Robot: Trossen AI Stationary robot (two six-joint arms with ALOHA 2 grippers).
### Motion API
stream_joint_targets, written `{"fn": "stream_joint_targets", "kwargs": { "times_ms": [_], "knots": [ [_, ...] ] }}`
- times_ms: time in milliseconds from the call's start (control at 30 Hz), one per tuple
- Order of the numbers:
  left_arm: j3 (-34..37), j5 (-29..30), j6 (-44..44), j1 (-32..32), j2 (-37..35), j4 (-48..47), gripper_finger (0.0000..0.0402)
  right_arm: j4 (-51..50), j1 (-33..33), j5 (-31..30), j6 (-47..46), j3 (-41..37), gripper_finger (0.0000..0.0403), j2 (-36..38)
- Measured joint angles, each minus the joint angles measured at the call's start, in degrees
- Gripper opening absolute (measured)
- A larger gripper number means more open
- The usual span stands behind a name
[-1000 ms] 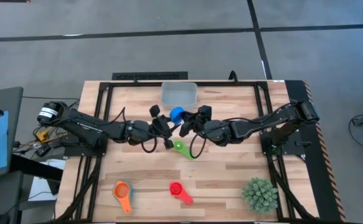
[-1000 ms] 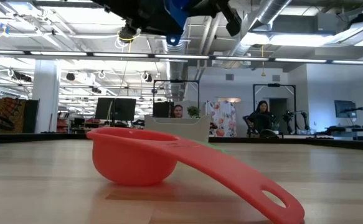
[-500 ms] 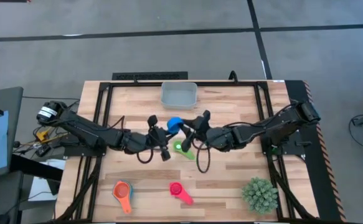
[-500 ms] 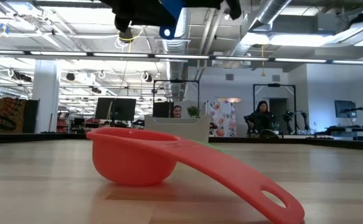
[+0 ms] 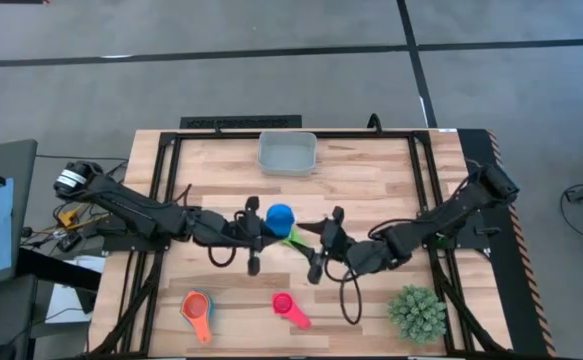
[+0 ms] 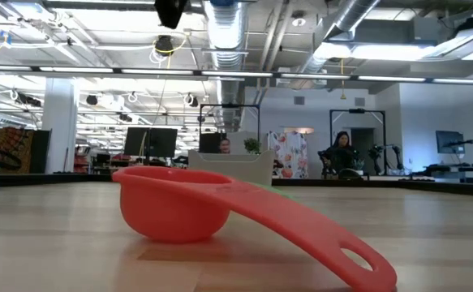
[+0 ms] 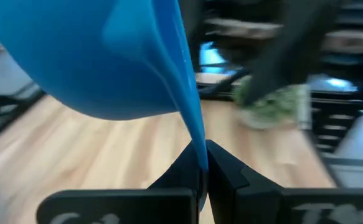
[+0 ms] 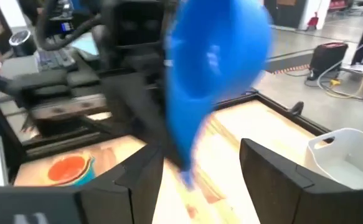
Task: Nest measuring cups in basket
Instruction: Stack the blue measuring cup on top of the orange measuring cup
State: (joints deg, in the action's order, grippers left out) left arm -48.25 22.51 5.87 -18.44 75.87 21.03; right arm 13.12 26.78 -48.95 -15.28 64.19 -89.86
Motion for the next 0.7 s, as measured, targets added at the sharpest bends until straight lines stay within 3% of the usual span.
{"fn": "stream_joint_targets", "kwargs": {
  "times_ms": [167, 400, 567, 700],
  "knots": [
    [0.0, -6.8, 0.5, 0.3, -0.1, 1.0, 0.0, 2.6, -1.2, 2.3, -0.8, -0.9, 0.0223, 0.0],
    [0.0, -7.1, 0.8, 0.2, -0.1, 1.1, 0.0, 6.7, -2.7, 11.4, 3.1, -0.8, 0.0184, -0.4],
    [0.0, -6.5, 0.8, 0.3, -0.1, 1.2, 0.0, 6.7, -4.1, 15.5, 2.6, -0.8, 0.0121, -0.4],
    [0.0, -4.2, 0.8, 0.4, -0.1, 1.1, 0.0, 6.6, -5.0, 16.1, 1.5, -0.8, 0.005, -0.4]
  ]
}}
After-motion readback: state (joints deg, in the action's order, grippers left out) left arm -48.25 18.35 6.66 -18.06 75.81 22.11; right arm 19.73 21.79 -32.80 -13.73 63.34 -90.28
